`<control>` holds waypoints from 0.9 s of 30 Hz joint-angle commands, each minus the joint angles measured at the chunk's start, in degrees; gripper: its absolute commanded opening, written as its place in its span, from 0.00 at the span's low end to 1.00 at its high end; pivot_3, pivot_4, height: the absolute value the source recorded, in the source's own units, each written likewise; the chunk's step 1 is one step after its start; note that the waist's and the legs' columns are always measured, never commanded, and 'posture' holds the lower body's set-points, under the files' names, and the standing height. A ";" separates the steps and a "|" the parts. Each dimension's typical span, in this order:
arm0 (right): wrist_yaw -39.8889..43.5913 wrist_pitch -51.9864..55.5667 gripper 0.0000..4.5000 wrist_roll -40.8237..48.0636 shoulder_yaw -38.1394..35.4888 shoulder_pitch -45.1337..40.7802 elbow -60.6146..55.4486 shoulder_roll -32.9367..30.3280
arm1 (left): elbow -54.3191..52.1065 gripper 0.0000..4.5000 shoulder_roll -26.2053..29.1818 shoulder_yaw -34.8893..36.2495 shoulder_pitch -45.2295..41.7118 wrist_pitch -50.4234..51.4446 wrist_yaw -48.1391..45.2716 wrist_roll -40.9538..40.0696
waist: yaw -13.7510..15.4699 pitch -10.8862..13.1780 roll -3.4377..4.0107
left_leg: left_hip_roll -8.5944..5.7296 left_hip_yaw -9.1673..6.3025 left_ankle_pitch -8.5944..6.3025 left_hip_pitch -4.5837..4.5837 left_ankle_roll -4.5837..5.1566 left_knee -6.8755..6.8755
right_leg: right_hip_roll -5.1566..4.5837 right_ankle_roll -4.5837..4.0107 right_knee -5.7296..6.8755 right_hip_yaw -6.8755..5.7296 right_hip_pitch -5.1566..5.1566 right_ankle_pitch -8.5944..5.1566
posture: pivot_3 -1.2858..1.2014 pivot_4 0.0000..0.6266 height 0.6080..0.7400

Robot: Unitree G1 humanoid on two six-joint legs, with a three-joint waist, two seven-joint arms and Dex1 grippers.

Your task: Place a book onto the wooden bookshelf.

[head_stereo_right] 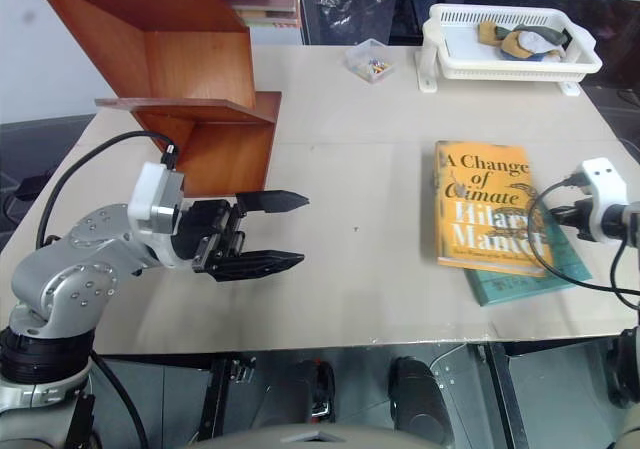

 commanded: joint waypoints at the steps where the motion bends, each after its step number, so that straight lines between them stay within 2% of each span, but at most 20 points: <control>1: -0.33 1.82 0.04 1.38 -1.23 -1.10 -4.45 1.40 | -1.00 1.00 1.67 2.14 0.37 0.45 -0.39 -1.27 | -0.04 0.00 0.00 | 0.01 0.00 0.00 0.01 0.00 0.00 | 0.01 0.00 0.02 0.00 0.00 0.00 | 0.52 0.24 1.00; 9: -2.54 1.29 0.04 2.08 -2.10 -0.30 -8.04 4.42 | -1.21 1.00 2.83 2.52 1.07 1.04 -0.40 -1.77 | 0.11 0.00 0.01 | -0.01 0.00 0.00 -0.02 -0.01 0.01 | -0.01 -0.08 0.05 0.00 -0.01 0.05 | 0.52 0.24 1.00; 14: -7.00 -2.00 0.04 0.34 -4.05 1.91 -9.95 1.70 | -0.78 1.00 3.00 2.91 1.44 1.34 0.54 -1.93 | 0.27 0.01 0.02 | -0.02 0.00 0.00 -0.03 -0.01 0.01 | -0.02 -0.07 0.05 -0.01 -0.02 0.04 | 0.52 0.24 1.00; 18: -6.72 2.77 0.04 4.67 -9.34 7.03 -22.00 -0.26 | -0.13 1.00 2.56 3.03 2.06 1.13 0.94 -1.47 | 0.33 0.03 0.05 | -0.04 0.00 0.00 -0.06 -0.01 0.01 | -0.05 -0.07 0.04 -0.01 -0.04 0.04 | 0.52 0.24 1.00; 22: -6.45 7.51 0.04 8.90 -11.70 12.56 -36.06 0.61 | 0.05 1.00 2.58 3.19 2.02 1.35 0.33 -2.21 | -0.05 0.03 0.05 | 0.05 0.00 0.00 0.00 -0.01 0.00 | 0.02 0.10 0.06 -0.01 -0.03 -0.06 | 0.52 0.24 1.00; 27: -9.89 8.83 0.04 9.05 -10.89 15.80 -41.06 2.74 | 0.14 1.00 3.33 3.38 2.01 1.00 -1.66 -2.08 | 0.16 0.03 0.05 | 0.03 -0.02 -0.08 0.02 0.13 0.08 | 0.00 0.12 0.18 -0.02 -0.03 -0.09 | 0.52 0.24 1.00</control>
